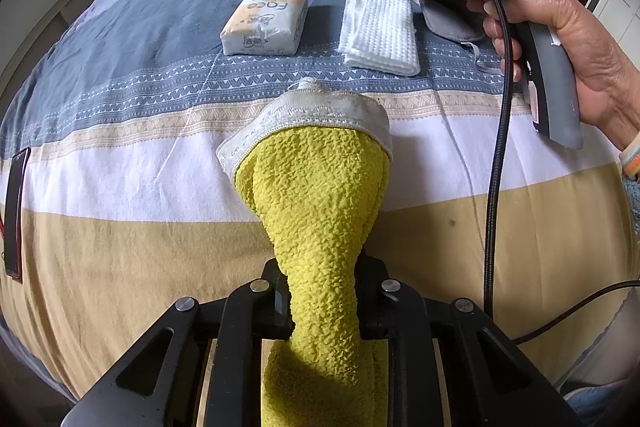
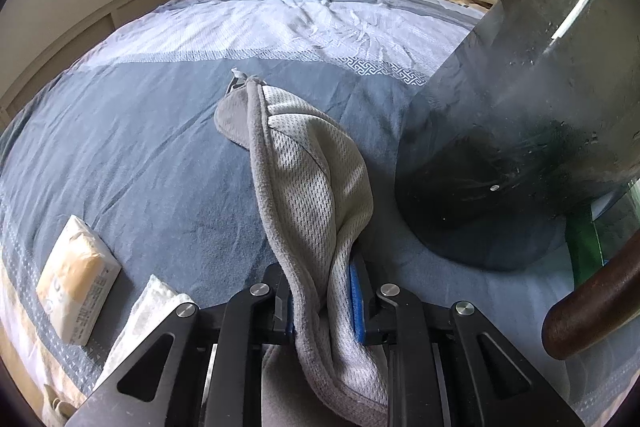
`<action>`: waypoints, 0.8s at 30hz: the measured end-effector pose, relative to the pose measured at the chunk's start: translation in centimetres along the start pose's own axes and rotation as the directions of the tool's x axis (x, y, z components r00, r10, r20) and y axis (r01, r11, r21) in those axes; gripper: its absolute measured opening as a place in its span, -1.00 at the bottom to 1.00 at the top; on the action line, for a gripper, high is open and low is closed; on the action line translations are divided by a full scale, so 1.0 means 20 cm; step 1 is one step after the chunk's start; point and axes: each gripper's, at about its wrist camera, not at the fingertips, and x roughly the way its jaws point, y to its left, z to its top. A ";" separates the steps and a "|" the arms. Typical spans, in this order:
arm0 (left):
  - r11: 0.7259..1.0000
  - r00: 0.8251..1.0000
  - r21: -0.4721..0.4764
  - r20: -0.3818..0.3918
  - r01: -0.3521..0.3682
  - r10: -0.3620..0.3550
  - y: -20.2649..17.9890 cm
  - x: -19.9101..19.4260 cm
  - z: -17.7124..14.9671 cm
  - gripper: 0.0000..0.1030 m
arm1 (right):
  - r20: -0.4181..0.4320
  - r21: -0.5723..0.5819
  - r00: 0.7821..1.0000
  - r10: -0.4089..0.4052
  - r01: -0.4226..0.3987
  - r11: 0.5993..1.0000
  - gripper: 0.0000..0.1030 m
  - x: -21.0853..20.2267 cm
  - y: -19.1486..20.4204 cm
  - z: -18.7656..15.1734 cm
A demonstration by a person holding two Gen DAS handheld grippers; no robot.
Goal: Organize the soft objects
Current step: 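Lift the yellow towel with left tool while right tool lifts the grey eye mask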
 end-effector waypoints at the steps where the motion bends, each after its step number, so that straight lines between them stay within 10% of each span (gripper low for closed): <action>1: 1.000 1.000 -0.005 -0.001 0.001 -0.001 0.00 0.00 0.00 -0.65 | 0.004 -0.002 1.000 0.003 -0.003 1.000 -0.64 -0.01 0.00 0.00; 24: 0.994 0.995 -0.103 0.096 -0.020 0.030 0.12 -0.19 0.13 -0.67 | 0.072 -0.014 0.991 0.114 -0.113 0.993 -0.64 -0.14 -0.05 0.02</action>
